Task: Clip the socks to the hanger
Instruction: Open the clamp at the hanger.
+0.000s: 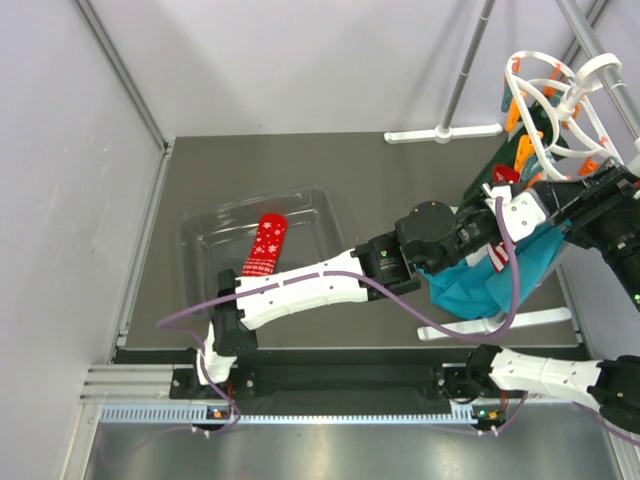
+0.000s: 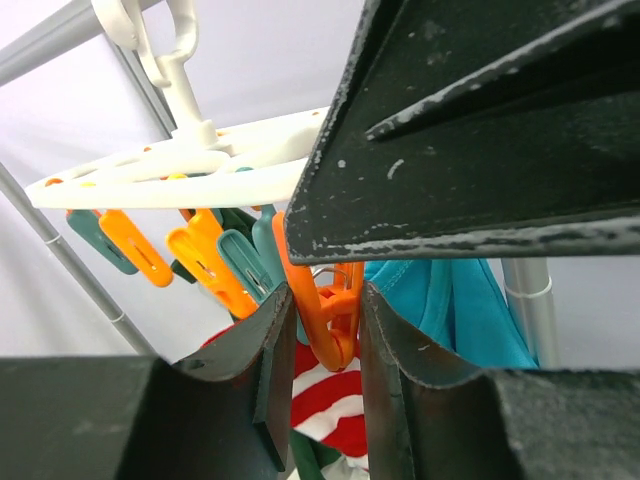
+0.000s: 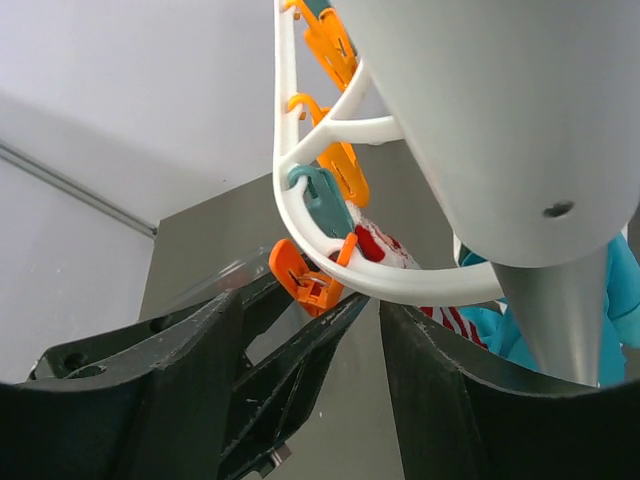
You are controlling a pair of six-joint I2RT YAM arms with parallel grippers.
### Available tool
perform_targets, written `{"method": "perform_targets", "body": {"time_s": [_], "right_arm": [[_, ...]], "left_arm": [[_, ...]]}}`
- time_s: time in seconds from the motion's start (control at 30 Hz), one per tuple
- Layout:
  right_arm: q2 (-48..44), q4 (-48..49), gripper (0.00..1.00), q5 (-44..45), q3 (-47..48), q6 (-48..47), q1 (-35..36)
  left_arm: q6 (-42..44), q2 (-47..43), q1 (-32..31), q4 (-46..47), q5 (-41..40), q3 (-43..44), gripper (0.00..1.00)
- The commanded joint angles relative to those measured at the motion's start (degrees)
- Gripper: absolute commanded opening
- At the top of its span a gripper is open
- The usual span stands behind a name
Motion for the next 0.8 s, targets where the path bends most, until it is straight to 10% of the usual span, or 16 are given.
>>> {"method": "perform_targets", "body": {"time_s": [0.0, 0.77], "right_arm": [[1.94, 0.08, 0.58, 2.76, -0.59, 0.39, -0.41], [5.99, 4.75, 0.47, 9.88, -1.38, 4.87, -0.41]], "left_arm": [[1.43, -3.89, -0.82, 1.79, -0.26, 0.72, 0.0], [5.3, -3.27, -3.01, 3.11, -2.28, 0.63, 0.0]]}}
